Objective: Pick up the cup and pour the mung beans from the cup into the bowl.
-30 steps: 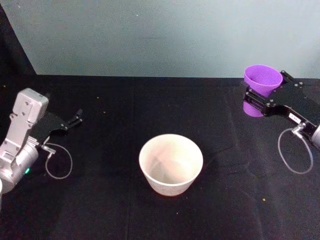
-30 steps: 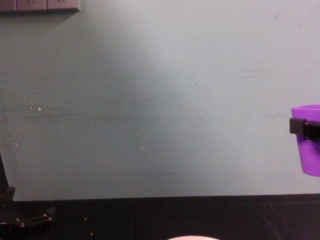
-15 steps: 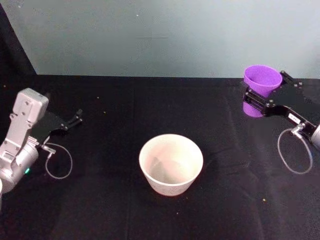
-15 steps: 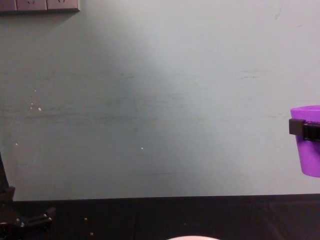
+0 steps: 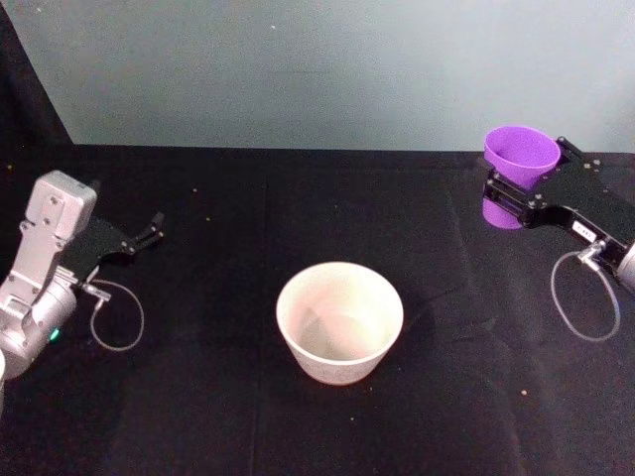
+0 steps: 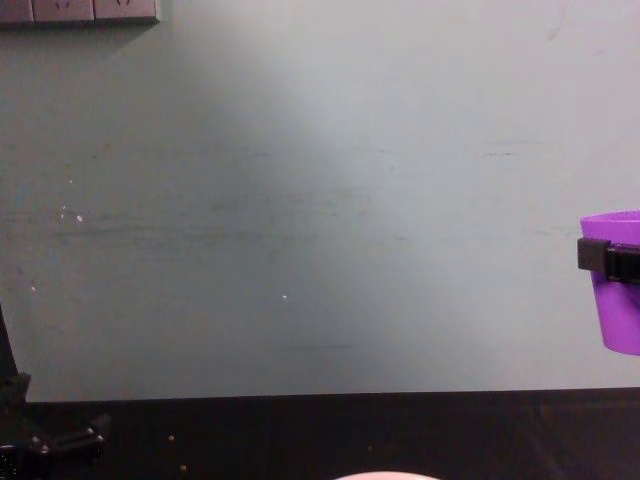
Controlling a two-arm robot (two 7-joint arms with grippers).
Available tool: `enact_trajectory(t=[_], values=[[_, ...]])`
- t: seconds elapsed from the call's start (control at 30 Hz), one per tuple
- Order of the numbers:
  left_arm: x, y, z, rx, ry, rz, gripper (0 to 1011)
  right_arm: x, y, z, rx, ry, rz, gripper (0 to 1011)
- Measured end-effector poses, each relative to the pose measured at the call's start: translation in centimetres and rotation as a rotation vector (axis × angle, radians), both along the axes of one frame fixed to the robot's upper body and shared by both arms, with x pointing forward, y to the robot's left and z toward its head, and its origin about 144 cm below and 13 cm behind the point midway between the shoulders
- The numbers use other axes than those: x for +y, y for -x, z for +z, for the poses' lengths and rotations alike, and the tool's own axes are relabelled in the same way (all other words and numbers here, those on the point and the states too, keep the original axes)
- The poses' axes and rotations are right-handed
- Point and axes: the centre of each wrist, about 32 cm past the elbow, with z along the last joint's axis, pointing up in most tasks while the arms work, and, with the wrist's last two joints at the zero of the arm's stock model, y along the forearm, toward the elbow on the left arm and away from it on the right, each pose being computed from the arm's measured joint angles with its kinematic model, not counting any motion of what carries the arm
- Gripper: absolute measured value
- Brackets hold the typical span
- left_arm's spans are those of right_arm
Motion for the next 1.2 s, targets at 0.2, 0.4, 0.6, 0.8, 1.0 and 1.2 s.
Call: enact_trajectory(t=[0.2, 0.4, 0.6, 0.8, 1.0, 1.2], values=[[0.00, 0.00, 0.00, 0.000, 0.000, 0.000, 1011, 0.00, 0.00, 0.00, 0.000, 0.000, 0.000, 742], [0.00, 0.00, 0.00, 0.000, 0.000, 0.000, 1011, 0.00, 0.00, 0.00, 0.000, 0.000, 0.000, 743], [0.00, 0.00, 0.00, 0.000, 0.000, 0.000, 1011, 0.00, 0.00, 0.00, 0.000, 0.000, 0.000, 742], [0.00, 0.00, 0.00, 0.000, 0.000, 0.000, 1011, 0.00, 0.00, 0.00, 0.000, 0.000, 0.000, 742], [0.00, 0.00, 0.00, 0.000, 0.000, 0.000, 1011, 0.00, 0.00, 0.00, 0.000, 0.000, 0.000, 742], [0.00, 0.00, 0.00, 0.000, 0.000, 0.000, 1011, 0.00, 0.00, 0.00, 0.000, 0.000, 0.000, 742]])
